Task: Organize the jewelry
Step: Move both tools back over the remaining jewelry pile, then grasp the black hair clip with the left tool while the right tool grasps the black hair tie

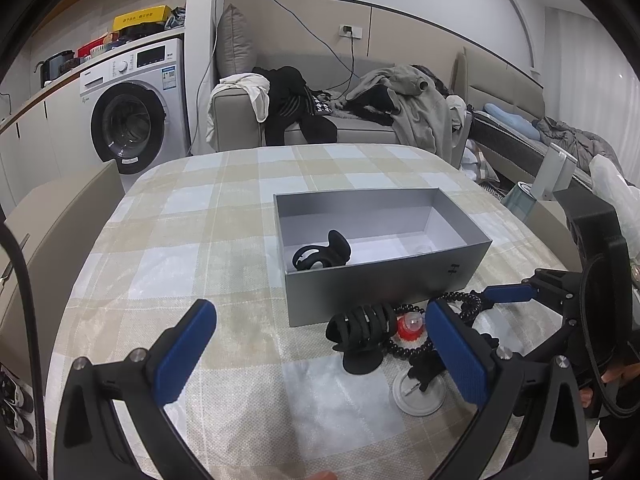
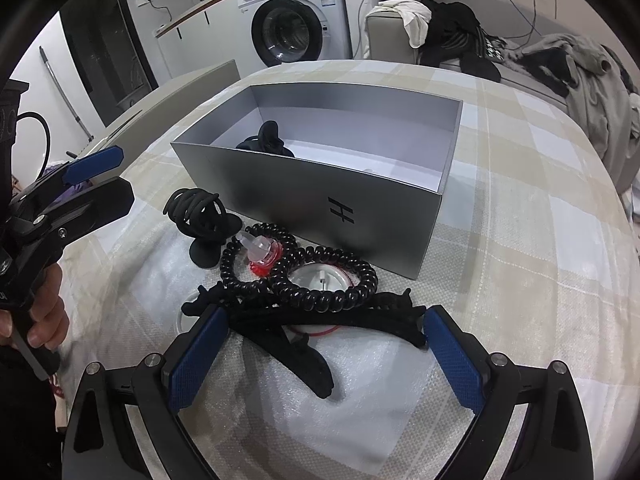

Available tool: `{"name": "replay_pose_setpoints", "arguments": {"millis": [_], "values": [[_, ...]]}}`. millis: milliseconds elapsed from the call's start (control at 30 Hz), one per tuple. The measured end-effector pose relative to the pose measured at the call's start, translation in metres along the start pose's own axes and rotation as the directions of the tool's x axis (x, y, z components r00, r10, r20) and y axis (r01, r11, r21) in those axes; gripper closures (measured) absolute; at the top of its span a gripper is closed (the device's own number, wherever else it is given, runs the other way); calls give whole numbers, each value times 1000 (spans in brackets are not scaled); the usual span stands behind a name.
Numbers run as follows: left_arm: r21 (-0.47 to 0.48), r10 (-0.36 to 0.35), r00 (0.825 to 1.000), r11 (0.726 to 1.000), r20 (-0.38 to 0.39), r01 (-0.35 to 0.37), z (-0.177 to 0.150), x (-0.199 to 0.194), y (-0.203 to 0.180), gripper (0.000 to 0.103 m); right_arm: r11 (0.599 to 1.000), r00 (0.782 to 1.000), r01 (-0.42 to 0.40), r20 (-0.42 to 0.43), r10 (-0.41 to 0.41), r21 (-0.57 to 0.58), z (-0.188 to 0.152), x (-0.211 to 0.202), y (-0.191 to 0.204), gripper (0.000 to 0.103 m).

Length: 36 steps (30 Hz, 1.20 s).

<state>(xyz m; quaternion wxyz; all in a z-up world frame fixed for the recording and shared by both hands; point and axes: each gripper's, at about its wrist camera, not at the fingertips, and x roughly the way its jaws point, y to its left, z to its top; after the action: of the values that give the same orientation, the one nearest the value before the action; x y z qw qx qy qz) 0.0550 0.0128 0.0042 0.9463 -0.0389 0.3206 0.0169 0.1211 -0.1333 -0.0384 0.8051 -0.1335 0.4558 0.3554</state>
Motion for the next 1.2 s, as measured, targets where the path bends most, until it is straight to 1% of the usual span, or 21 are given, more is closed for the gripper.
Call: {"name": "replay_pose_setpoints", "arguments": {"millis": [100, 233, 300, 433, 533, 600, 700, 800, 900, 967, 1000, 1033, 1167, 1200], "values": [[4, 4, 1000, 1000, 0, -4, 0, 0, -1, 1, 1000, 1000, -2, 2, 2, -3, -1, -1, 0, 2], [1, 2, 1000, 1000, -1, -2, 0, 0, 0, 1, 1000, 1000, 12, 4, -12, -22, -1, -1, 2, 8], [3, 1, 1000, 1000, 2, -1, 0, 0, -1, 1, 1000, 1000, 14, 5, -14, -25, -2, -3, 2, 9], [3, 3, 1000, 1000, 2, -3, 0, 0, 1, 1, 1000, 1000, -9, 18, 10, -23, -5, -9, 0, 9], [0, 0, 1000, 1000, -4, 0, 0, 1, 1, 1, 999, 997, -51, 48, 52, -17, -6, -18, -2, 9], [2, -1, 1000, 1000, -9, 1, -1, 2, 2, 1, 996, 993, -83, 85, 84, -15, -5, -27, -3, 9], [-7, -19, 1000, 1000, -23, 18, -2, 5, 2, 1, 994, 984, -107, 139, 108, -13, -2, -41, -4, 9], [-18, -29, 998, 999, -56, 28, -5, 10, 2, 1, 988, 970, -157, 191, 152, 7, 0, -54, -10, 8], [-32, -48, 994, 998, -101, 45, -8, 19, 1, 2, 985, 962, -172, 221, 161, 31, 2, -60, -15, 8], [-57, -76, 989, 996, -128, 69, -10, 24, 2, 7, 984, 961, -174, 224, 160, 41, 3, -60, -19, 8], [-73, -96, 986, 994, -138, 87, -10, 26, 3, 13, 984, 962, -170, 222, 156, 44, 4, -60, -19, 8], [-85, -110, 983, 991, -144, 99, -11, 27, 4, 17, 985, 963, -167, 221, 152, 48, 4, -60, -19, 8], [-115, -134, 979, 986, -153, 118, -11, 31, 4, 20, 983, 963, -174, 219, 156, 65, 4, -60, -24, 8], [-117, -141, 978, 985, -156, 124, -11, 31, 3, 25, 983, 963, -173, 220, 155, 65, 3, -60, -24, 8]]}}
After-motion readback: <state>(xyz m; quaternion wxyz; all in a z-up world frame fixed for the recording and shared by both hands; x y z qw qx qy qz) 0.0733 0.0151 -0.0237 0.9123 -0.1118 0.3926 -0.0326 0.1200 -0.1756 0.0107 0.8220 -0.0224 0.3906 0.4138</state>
